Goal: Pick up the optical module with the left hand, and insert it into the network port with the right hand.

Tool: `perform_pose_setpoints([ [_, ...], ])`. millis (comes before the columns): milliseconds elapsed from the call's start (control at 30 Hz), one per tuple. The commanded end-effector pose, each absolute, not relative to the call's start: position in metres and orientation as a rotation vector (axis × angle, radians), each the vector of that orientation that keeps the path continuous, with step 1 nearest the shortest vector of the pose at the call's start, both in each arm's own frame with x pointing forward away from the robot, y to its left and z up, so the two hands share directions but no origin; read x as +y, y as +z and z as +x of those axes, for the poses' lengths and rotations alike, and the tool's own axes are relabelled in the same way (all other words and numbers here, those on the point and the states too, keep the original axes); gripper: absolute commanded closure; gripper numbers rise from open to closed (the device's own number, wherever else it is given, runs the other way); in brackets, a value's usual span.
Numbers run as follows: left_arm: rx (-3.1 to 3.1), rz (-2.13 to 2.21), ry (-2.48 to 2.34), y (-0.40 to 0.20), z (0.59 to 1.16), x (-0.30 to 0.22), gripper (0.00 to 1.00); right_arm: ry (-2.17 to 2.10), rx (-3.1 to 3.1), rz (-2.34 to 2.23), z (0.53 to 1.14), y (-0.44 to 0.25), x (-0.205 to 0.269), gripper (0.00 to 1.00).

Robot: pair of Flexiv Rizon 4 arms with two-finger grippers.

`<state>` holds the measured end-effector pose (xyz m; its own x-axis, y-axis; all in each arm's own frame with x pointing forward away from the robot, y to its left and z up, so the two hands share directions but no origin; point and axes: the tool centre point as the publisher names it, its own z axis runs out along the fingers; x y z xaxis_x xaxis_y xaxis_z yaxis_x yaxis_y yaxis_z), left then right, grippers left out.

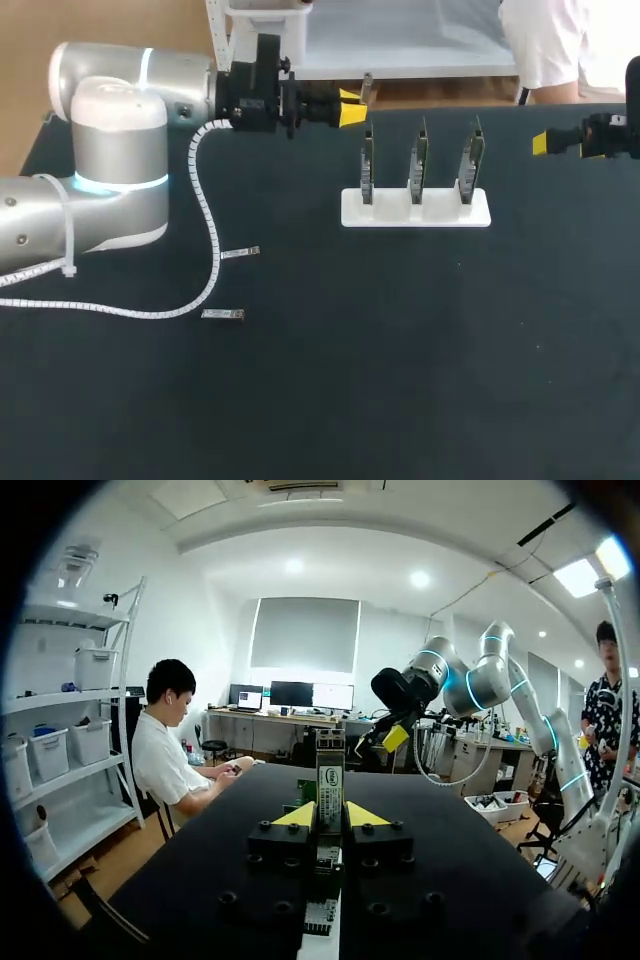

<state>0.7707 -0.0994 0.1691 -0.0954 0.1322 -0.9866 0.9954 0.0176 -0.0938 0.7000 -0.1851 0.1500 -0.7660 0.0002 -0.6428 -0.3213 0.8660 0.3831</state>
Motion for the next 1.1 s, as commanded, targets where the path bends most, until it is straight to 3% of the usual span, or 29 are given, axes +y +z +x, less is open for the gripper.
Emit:
perform_pose_setpoints([
  [33, 1.39, 1.247, -1.226, 0.1659, 0.777, -0.1045, 1.0, 0.636, 2.374, -0.231, 0.7, 0.15, -0.1851, 0.0],
  [1100, 1.383, 1.279, -1.296, 0.161, 0.7696, -0.1087, 1.0, 0.636, 2.374, -0.231, 0.7, 0.15, -0.1851, 0.0],
])
